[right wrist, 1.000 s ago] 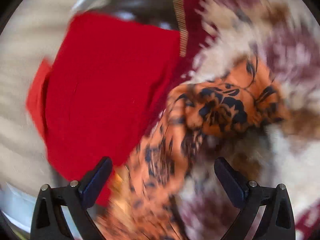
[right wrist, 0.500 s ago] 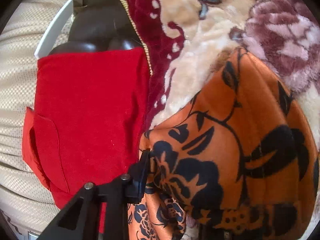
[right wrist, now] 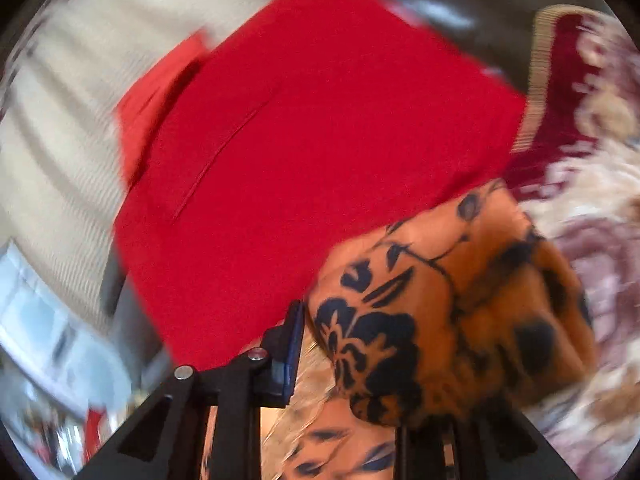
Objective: Fold small clothes
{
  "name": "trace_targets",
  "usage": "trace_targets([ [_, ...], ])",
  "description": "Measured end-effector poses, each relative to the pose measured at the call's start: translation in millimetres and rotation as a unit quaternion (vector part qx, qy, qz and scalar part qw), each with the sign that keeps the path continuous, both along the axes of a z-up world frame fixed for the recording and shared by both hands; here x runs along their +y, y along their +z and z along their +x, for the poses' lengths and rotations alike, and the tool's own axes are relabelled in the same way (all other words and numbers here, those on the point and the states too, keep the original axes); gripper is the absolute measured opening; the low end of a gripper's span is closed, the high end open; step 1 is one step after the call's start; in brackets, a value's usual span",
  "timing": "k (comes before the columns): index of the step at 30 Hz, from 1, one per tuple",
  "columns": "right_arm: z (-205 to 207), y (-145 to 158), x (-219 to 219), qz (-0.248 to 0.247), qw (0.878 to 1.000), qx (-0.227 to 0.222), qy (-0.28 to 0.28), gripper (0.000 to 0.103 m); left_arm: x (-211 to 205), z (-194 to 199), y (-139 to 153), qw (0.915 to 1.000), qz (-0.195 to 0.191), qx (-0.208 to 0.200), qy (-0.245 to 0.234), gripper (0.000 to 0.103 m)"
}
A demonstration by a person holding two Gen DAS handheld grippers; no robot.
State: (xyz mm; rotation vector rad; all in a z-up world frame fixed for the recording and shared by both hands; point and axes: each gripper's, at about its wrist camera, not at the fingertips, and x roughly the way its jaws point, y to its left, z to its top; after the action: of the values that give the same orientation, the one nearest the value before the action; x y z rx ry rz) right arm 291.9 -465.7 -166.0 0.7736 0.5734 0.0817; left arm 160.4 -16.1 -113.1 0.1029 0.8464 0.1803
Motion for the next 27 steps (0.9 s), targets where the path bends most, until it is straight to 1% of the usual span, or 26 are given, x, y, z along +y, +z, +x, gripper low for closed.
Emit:
trace_targets([
  [3,11.7,-1.6,60.8,-0.023,0.996,0.003,0.09,0.027,9.2,-0.9,5.7,0.9999,0.005,-0.008,0.013,0.103],
  [6,19.2,-16.0,117.2,-0.017,0.984,0.026,0.178,0.027,18.1,-0.8,11.0,0.9996,0.005,-0.014,0.025,0.103],
  [9,19.5,-36.0,167.6,-0.014,0.964,0.062,0.257,0.03,23.6,1.6,15.0,0.9994,0.005,-0.019,0.027,0.103],
  [10,16.7,-40.6,182.5,-0.013,0.956,0.074,0.283,0.03,25.7,3.0,16.2,0.9994,0.003,-0.019,0.028,0.103],
  [12,14.8,-50.0,203.8,0.0,0.935,0.105,0.339,0.032,29.0,6.1,18.4,0.9995,-0.006,-0.018,0.026,0.103],
  [13,12.3,-52.5,209.3,0.007,0.927,0.116,0.356,0.038,30.8,8.6,19.1,0.9995,-0.017,-0.015,0.023,0.103],
  [14,10.0,-53.2,209.0,0.015,0.922,0.12,0.367,0.055,31.8,10.5,19.5,0.9994,-0.024,-0.012,0.021,0.103],
  [15,5.7,-51.5,205.3,0.029,0.921,0.115,0.371,0.063,32.7,12.8,19.7,0.9993,-0.032,-0.009,0.018,0.103],
  [16,0.3,-48.2,199.8,0.045,0.923,0.105,0.369,0.077,33.5,15.3,19.5,0.999,-0.04,-0.005,0.016,0.103],
  [17,-5.4,-41.8,187.0,0.07,0.927,0.089,0.357,0.081,33.5,17.3,18.9,0.9988,-0.046,-0.002,0.013,0.103],
  [19,-11.9,-28.9,171.8,0.104,0.932,0.067,0.341,0.081,31.7,23.8,14.5,0.9978,-0.066,0.011,0.003,0.103],
  [21,-25.4,-12.5,153.5,0.128,0.94,0.046,0.312,0.081,29.1,30.8,7.5,0.995,-0.094,0.033,-0.012,0.103],
  [23,-39.8,-10.8,122.6,0.145,0.953,0.033,0.263,0.081,26.6,38.2,-3.3,0.9901,-0.126,0.057,-0.023,0.103],
  [25,-54.3,-8.6,98.6,0.15,0.964,0.037,0.215,0.081,23.5,42.4,-15.3,0.9854,-0.15,0.076,-0.025,0.103],
  [26,-57.7,-9.2,87.9,0.152,0.968,0.036,0.196,0.081,22.8,43.5,-21.0,0.9831,-0.16,0.086,-0.024,0.101],
  [27,-59.6,-8.9,81.2,0.152,0.97,0.035,0.184,0.081,21.9,44.0,-26.5,0.9799,-0.173,0.096,-0.026,0.095],
])
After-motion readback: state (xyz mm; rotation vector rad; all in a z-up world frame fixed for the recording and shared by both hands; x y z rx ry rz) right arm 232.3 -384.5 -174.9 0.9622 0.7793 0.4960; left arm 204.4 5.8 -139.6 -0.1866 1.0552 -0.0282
